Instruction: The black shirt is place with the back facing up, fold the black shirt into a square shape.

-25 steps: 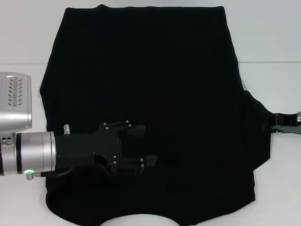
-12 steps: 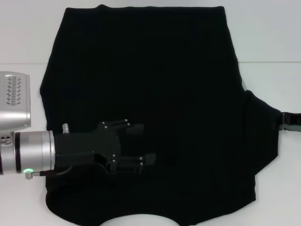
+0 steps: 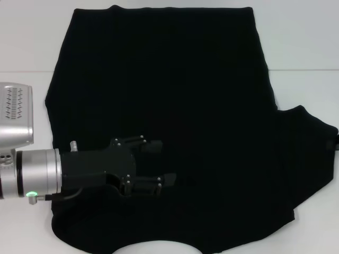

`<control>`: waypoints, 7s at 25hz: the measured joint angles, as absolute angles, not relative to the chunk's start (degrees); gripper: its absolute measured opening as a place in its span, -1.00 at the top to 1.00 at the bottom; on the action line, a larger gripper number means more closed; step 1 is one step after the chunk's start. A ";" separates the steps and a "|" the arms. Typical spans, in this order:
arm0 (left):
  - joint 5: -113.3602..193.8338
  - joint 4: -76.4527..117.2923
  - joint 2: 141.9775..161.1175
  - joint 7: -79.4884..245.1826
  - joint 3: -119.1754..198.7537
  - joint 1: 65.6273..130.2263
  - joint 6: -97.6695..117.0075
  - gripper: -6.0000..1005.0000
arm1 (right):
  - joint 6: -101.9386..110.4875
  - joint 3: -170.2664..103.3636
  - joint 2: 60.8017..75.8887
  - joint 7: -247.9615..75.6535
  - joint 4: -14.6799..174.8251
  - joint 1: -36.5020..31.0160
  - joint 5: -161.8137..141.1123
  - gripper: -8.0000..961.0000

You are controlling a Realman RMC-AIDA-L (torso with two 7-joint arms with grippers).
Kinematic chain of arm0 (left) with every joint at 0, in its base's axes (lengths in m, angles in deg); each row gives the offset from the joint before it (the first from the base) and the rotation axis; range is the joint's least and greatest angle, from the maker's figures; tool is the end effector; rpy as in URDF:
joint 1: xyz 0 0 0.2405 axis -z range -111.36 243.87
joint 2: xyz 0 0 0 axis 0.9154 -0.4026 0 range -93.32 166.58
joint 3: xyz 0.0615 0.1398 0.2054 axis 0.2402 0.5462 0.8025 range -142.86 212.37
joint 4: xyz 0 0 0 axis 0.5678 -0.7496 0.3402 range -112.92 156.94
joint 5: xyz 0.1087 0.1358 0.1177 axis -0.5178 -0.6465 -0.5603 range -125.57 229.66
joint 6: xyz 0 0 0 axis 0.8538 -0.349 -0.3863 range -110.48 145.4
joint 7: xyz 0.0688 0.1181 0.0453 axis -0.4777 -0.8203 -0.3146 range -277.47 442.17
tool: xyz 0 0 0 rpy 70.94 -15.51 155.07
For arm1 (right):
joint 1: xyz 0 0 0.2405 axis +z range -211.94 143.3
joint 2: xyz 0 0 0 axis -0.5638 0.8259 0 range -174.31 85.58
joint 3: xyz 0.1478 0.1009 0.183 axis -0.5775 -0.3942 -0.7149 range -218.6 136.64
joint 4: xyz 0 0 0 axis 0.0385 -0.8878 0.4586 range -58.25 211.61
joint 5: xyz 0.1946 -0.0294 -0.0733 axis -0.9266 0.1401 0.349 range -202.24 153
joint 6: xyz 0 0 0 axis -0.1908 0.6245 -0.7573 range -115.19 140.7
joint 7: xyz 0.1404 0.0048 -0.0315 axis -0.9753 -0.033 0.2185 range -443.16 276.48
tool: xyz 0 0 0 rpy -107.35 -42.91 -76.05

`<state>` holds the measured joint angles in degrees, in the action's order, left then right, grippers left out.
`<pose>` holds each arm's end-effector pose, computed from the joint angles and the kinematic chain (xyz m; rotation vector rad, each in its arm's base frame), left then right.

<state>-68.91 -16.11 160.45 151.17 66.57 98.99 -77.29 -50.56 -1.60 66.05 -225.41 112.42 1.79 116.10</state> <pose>-0.2400 0.3188 -0.0226 -2.7956 -0.3860 -0.7872 0.3426 0.3903 0.0624 -1.8859 1.7095 0.1931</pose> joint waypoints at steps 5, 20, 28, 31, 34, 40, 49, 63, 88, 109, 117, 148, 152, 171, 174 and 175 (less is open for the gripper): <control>-68.88 -15.95 160.47 151.68 66.57 98.98 -77.38 -0.68 | -50.99 -2.71 65.46 -225.39 113.09 0.52 116.08 0.98; -68.89 -15.77 160.43 152.60 66.79 99.33 -77.25 -0.68 | -49.09 -5.58 65.20 -222.04 113.22 1.08 116.09 0.98; -68.89 -15.69 160.47 152.59 66.87 99.39 -76.94 -0.67 | -49.37 -4.67 66.52 -218.48 113.18 4.77 114.20 0.97; -68.89 -15.69 160.47 152.58 66.71 99.30 -77.03 -0.67 | -51.24 -2.42 67.87 -216.74 113.00 7.77 113.58 0.96; -68.89 -15.69 160.47 152.68 66.66 99.24 -77.13 -0.67 | -52.58 2.14 69.40 -216.38 112.85 10.77 113.79 0.96; -68.89 -15.70 160.47 153.66 66.60 99.09 -76.82 -0.67 | -53.22 13.00 71.33 -219.69 112.84 14.47 115.01 0.95; -68.89 -15.73 160.47 154.04 66.48 99.09 -75.83 -0.67 | -55.97 11.99 70.72 -220.20 115.45 13.59 115.09 0.65; -76.00 -24.74 158.25 168.45 61.62 95.33 -81.91 -0.67 | -60.39 7.23 72.42 -197.66 112.93 6.27 94.79 -0.43; -82.90 -32.21 160.99 150.84 67.50 87.85 -71.03 -0.67 | -55.15 7.54 75.42 -189.22 107.31 11.52 89.04 -0.46; -86.16 -31.49 160.82 153.63 70.66 89.34 -64.07 -0.40 | -55.16 7.35 75.11 -189.96 107.28 10.94 86.91 -0.46; -86.37 -31.81 160.87 154.22 70.45 89.28 -63.94 0.22 | -55.13 7.20 74.85 -189.96 107.61 10.94 86.91 -0.46; -75.37 -28.17 161.02 152.83 59.15 85.25 -71.90 0.96 | -67.24 3.32 68.51 -192.45 107.87 0.06 87.21 -0.46; -75.37 -26.39 160.99 151.33 59.11 85.21 -72.55 0.96 | -70.18 2.60 66.84 -192.93 107.94 -1.90 87.38 -0.46; -75.21 -25.27 160.82 148.69 57.60 85.24 -67.95 0.96 | -73.63 0.57 63.43 -200.73 108.60 -2.24 98.06 -0.46; -74.87 -25.28 160.82 148.76 57.60 85.19 -68.55 0.96 | -74.86 0.55 62.93 -201.50 108.72 -2.45 99.71 -0.46; -74.65 -25.28 160.82 148.84 57.60 85.19 -68.91 0.96 | -75.12 0.54 62.75 -201.81 108.88 -2.57 100.23 -0.46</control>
<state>-74.65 -25.28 160.82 148.84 57.60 85.19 -68.91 -75.12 0.54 62.75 -201.81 108.88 -2.57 100.23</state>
